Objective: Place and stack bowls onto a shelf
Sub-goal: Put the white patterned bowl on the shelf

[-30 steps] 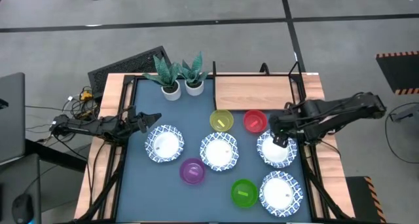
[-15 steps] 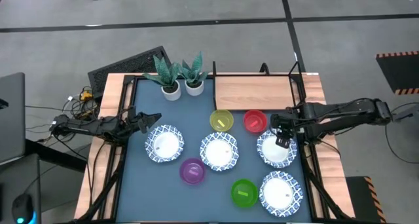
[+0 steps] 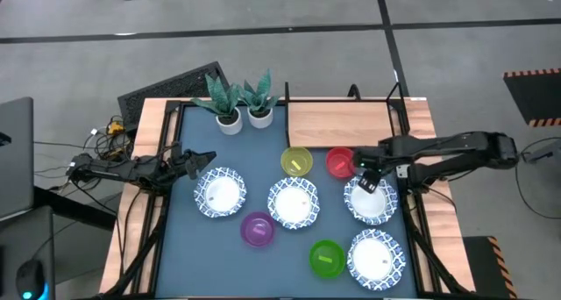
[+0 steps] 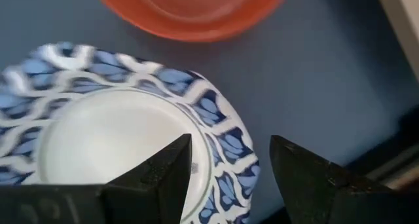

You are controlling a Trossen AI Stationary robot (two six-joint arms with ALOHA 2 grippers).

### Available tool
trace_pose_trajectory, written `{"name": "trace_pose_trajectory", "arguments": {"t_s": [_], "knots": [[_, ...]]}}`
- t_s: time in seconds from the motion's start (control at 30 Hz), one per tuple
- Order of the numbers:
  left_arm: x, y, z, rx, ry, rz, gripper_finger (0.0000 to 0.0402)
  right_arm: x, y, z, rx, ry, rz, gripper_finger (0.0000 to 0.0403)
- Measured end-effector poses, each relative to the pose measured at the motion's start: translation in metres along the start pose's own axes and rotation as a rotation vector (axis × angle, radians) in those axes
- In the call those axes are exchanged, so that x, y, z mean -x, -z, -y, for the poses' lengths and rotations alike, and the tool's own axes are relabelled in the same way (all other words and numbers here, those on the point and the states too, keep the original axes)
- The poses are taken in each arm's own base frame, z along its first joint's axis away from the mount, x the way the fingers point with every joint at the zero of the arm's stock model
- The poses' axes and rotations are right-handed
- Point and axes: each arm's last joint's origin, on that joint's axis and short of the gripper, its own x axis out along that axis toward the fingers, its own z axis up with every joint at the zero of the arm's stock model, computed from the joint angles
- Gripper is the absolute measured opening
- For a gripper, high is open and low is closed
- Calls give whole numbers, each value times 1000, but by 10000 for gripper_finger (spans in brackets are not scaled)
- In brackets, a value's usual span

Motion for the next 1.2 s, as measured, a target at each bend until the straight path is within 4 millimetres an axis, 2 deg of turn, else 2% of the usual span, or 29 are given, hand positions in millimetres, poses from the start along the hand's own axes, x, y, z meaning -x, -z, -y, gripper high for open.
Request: {"name": "trace_pose_trajectory", "arguments": {"t_s": [0.27,0.57,0.7,0.8,1.07,1.2], "knots": [[0,0,0,-1,-1,1,98,-13,6,1,-283,81,-37,230],[0,0,0,-20,-2,1,98,-15,7,1,-309,82,-53,230],[0,0,0,-20,-2,1,98,-15,8,0,-309,53,-84,217],[0,0,0,-20,-1,1,98,-15,8,0,-311,38,-99,193],[0,0,0,-20,-1,1,98,-15,9,0,-318,38,-113,82],[0,0,0,-28,-2,1,98,-15,9,0,-318,35,-111,42]]}}
